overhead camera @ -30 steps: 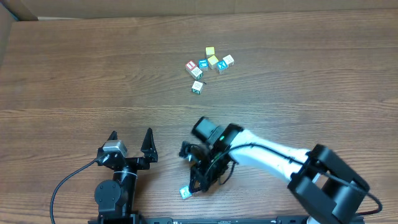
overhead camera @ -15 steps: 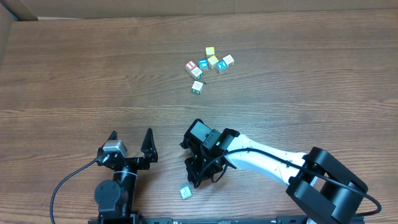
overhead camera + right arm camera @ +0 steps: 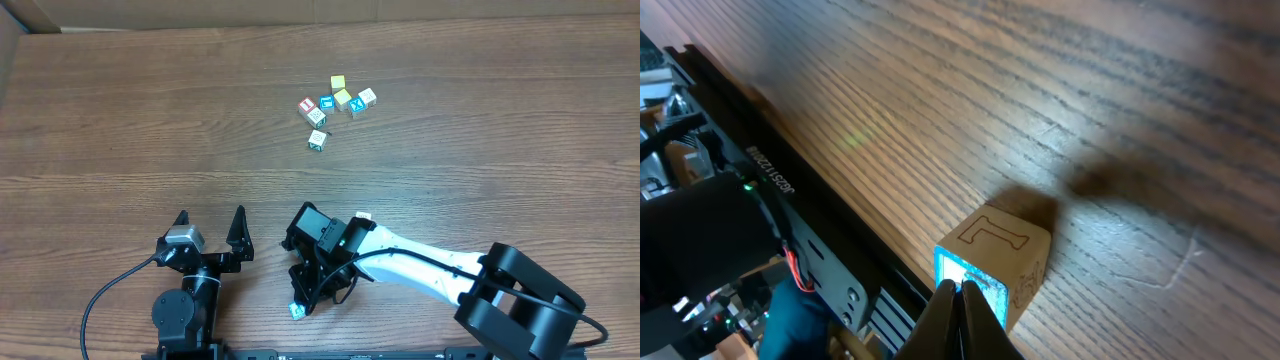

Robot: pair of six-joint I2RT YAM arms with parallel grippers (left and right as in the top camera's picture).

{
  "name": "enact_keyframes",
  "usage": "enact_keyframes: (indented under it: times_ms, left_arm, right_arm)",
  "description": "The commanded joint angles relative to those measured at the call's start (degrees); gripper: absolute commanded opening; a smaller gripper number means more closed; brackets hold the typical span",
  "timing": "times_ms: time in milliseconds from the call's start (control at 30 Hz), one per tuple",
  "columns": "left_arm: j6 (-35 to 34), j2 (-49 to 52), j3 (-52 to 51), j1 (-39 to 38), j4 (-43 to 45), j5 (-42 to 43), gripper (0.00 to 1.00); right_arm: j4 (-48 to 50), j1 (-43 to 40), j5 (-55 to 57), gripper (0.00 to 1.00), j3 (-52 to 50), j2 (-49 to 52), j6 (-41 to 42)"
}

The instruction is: Flip 3 blocks

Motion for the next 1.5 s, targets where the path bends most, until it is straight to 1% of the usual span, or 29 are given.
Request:
enact_keyframes:
  times_ms: [0, 300, 600, 867, 1033, 1133, 1200, 1267, 1400, 1467]
  left_arm:
    - [1.1, -0.5, -0.2, -0.4, -0.2, -0.2, 1.00]
    - [1.1, -0.5, -0.2, -0.4, -0.2, -0.2, 1.00]
    - [1.1, -0.5, -0.2, -0.4, -0.2, -0.2, 1.00]
    - [1.1, -0.5, -0.2, -0.4, -0.2, -0.2, 1.00]
    - [1.1, -0.5, -0.2, -0.4, -0.2, -0.2, 1.00]
    - [1.1, -0.5, -0.2, -0.4, -0.2, -0.2, 1.00]
    - [1.1, -0.5, -0.2, -0.4, -0.2, -0.2, 1.00]
    - [1.1, -0.5, -0.2, -0.4, -0.2, -0.2, 1.00]
    - [1.1, -0.5, -0.2, -0.4, -0.2, -0.2, 1.00]
    - [1.1, -0.5, -0.2, -0.4, -0.2, -0.2, 1.00]
  right_arm:
    - [0.3, 0.4, -0.5, 0.04, 0.1, 1.5, 1.0]
    - [0.6, -0.2, 1.1, 0.04, 0.1, 1.5, 2.8]
    - [1.6, -2.2, 4.4, 0.04, 0.1, 1.7, 7.1]
    - [5.9, -4.1, 5.3, 0.04, 0.1, 1.8, 7.2]
    - [7.3, -5.5, 8.9, 0.04, 1.7, 1.8, 6.6]
    - [2.3, -6.5, 3.8, 0.04, 5.6, 1.8, 4.6]
    - [-3.1, -6.5, 0.1, 0.04, 8.7, 1.8, 2.6]
    - [-8.2, -5.6, -1.1, 0.04, 10.4, 1.8, 2.2]
    - [-14.0, -2.7, -1.8, 0.04, 9.8, 1.9, 2.3]
    - [-14.6, -0.9, -1.7, 0.05, 9.0, 1.9, 2.3]
